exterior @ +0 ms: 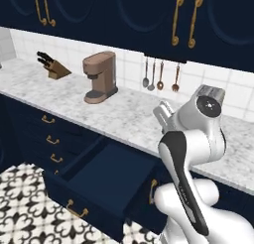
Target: Take a straw from the drawer in front and place it inside the glass cup on the dining counter.
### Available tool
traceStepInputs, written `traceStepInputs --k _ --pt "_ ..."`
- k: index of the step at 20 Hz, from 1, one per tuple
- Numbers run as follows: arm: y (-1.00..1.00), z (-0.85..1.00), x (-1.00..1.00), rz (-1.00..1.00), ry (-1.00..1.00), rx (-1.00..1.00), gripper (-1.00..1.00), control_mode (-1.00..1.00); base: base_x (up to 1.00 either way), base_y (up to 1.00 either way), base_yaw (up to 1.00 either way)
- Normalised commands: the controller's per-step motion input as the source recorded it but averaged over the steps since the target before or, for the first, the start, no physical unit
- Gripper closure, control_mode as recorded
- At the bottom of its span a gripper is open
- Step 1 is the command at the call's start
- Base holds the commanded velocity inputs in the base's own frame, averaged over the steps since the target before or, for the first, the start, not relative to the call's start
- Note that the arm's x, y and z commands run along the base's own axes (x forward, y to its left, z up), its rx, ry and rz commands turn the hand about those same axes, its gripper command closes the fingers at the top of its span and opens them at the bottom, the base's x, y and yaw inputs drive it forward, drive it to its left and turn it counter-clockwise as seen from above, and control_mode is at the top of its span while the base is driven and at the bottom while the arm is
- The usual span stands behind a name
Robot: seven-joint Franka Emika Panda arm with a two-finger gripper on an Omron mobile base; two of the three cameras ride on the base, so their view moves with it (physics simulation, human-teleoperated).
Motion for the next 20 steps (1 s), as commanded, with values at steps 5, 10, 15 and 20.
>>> traceStepInputs --k 5,10,15,20 --pt "0.00 0.00 0.00 0.00 0.00 0.00 1.00 1.00 -0.51 -0.47 0.12" --pt "0.00 0.00 0.00 0.00 0.00 0.00 1.00 1.00 -0.39 -0.19 0.46" --pt "0.00 0.00 0.00 0.00 0.00 0.00 1.00 1.00 -0.20 -0.01 0.63" --pt "0.00 0.00 0.00 0.00 0.00 0.00 1.00 1.00 -0.07 0.01 0.64"
